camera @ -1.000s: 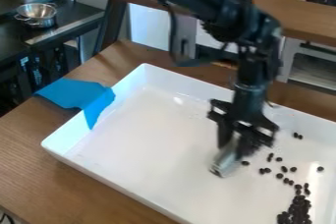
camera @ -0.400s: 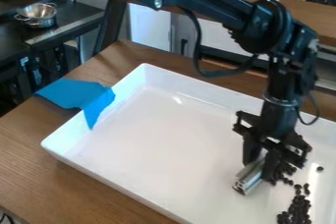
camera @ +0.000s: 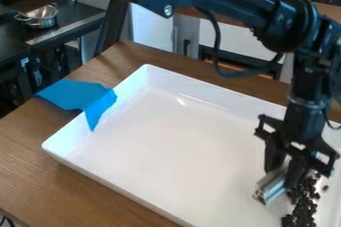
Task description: Sweep into pile
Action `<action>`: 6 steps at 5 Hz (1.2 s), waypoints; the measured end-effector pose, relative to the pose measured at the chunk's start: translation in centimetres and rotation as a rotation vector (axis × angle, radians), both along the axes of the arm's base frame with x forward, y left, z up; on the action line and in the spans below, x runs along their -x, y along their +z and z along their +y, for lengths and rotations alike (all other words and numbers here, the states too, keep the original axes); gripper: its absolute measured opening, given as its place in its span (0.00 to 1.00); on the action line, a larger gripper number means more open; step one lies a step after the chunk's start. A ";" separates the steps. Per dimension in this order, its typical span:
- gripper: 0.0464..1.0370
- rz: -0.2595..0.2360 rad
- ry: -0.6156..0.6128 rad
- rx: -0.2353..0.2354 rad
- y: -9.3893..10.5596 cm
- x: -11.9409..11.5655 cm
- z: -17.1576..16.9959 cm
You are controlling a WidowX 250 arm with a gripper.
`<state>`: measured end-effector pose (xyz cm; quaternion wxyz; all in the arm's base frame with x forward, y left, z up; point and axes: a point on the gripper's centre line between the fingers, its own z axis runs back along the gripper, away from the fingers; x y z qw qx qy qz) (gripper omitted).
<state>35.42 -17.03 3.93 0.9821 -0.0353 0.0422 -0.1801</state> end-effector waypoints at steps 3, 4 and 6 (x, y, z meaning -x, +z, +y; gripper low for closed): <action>0.33 -0.024 0.079 0.008 0.3 -0.5 -0.4; 0.33 -0.041 0.156 -0.020 0.3 -0.9 0.2; 0.33 -0.082 0.220 -0.052 0.2 -1.4 0.4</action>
